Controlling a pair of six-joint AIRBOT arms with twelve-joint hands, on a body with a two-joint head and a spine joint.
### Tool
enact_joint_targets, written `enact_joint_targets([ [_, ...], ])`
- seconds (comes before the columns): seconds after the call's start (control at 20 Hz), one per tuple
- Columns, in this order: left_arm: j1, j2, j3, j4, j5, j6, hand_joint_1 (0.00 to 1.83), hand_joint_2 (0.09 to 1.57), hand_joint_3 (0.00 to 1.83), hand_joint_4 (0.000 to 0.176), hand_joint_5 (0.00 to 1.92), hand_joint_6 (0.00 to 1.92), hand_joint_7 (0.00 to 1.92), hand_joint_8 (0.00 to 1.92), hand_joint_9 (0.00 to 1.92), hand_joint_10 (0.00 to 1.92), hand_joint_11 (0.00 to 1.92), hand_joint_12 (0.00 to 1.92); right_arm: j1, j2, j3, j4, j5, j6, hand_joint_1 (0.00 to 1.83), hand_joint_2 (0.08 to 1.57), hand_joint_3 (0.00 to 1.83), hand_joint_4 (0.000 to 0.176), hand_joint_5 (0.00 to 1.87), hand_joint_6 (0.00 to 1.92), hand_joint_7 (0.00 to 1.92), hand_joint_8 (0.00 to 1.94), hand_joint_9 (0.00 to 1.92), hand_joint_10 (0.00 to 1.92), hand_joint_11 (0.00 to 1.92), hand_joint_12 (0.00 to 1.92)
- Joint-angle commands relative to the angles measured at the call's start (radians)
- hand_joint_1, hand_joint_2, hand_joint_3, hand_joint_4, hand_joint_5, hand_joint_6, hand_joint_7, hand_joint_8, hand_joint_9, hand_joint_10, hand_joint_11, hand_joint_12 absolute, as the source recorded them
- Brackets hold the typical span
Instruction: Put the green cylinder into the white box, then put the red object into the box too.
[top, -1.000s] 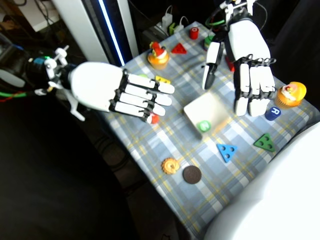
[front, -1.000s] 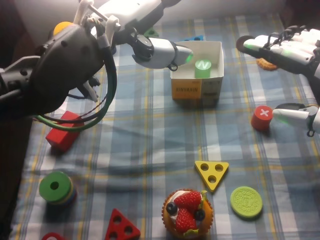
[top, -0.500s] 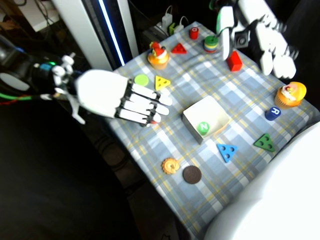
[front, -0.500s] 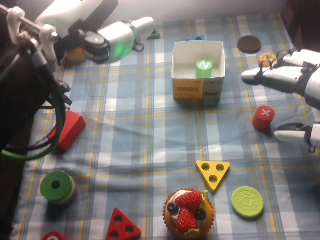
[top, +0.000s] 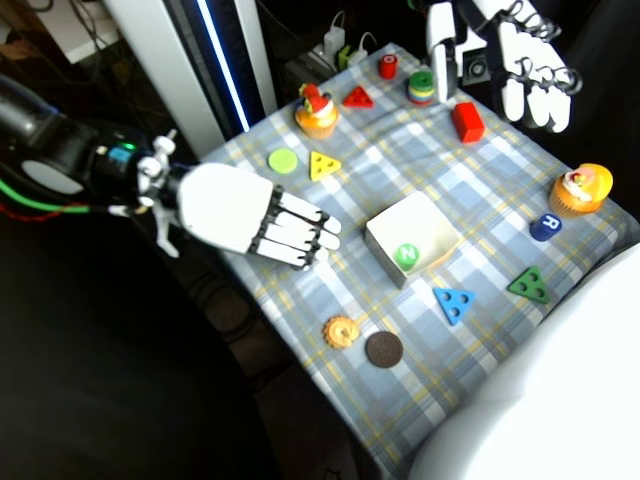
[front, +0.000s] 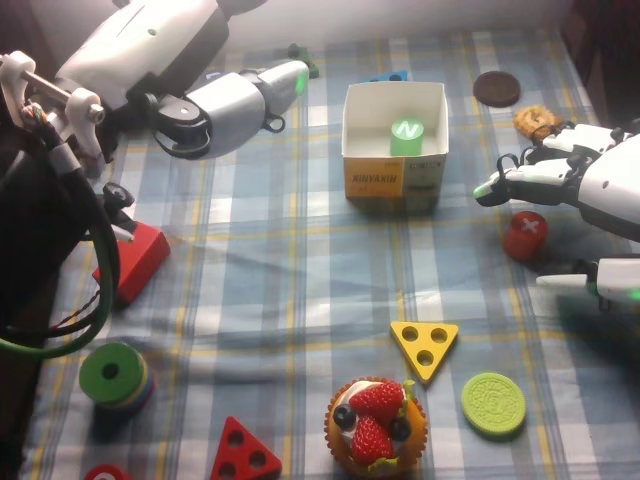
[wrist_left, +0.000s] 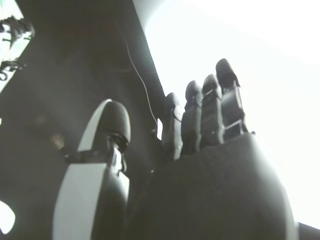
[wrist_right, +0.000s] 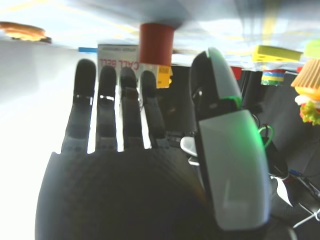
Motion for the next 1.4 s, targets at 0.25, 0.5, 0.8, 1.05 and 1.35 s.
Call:
enact_joint_targets([
  [0.25,0.001,0.012,-0.010,0.034,-0.132,-0.005,0.54,1.42,0.00,0.077,0.20,0.00,0.12,0.00,0.01,0.02,0.00,0.20,0.051,-0.033,0.028,-0.003,0.078,0.002,1.17,1.24,0.00,0.000,0.70,1.33,0.83,1.35,0.49,1.40,0.07,1.90],
  [0.5,0.035,0.033,-0.029,0.021,-0.164,-0.006,0.54,1.41,0.00,0.093,0.21,0.01,0.14,0.00,0.02,0.01,0.00,0.14,0.114,0.031,-0.023,-0.057,0.189,0.003,1.18,1.26,0.00,0.000,0.66,1.31,0.80,1.51,0.52,1.71,0.27,1.92],
  [0.8,0.108,0.050,-0.055,-0.031,-0.214,-0.006,0.55,1.40,0.00,0.074,0.23,0.00,0.15,0.00,0.05,0.02,0.00,0.30,0.293,-0.025,0.027,-0.138,0.198,0.016,1.14,1.27,0.00,0.000,0.68,1.36,0.75,1.51,0.49,1.64,0.30,1.92],
  [1.05,0.124,0.043,-0.055,-0.058,-0.228,-0.006,0.69,1.39,0.00,0.024,0.24,0.00,0.16,0.00,0.07,0.02,0.00,0.58,0.398,-0.169,0.159,-0.140,0.065,0.016,1.29,1.27,0.01,0.000,0.67,1.39,0.74,1.47,0.55,1.68,0.19,1.92],
  [1.35,0.130,0.041,-0.055,-0.056,-0.235,-0.041,0.69,1.40,0.00,0.070,0.23,0.00,0.15,0.00,0.06,0.01,0.00,0.46,0.410,-0.204,0.202,-0.107,0.006,0.016,0.86,1.13,0.00,0.043,0.00,0.04,0.01,0.04,0.00,0.23,0.00,0.77],
])
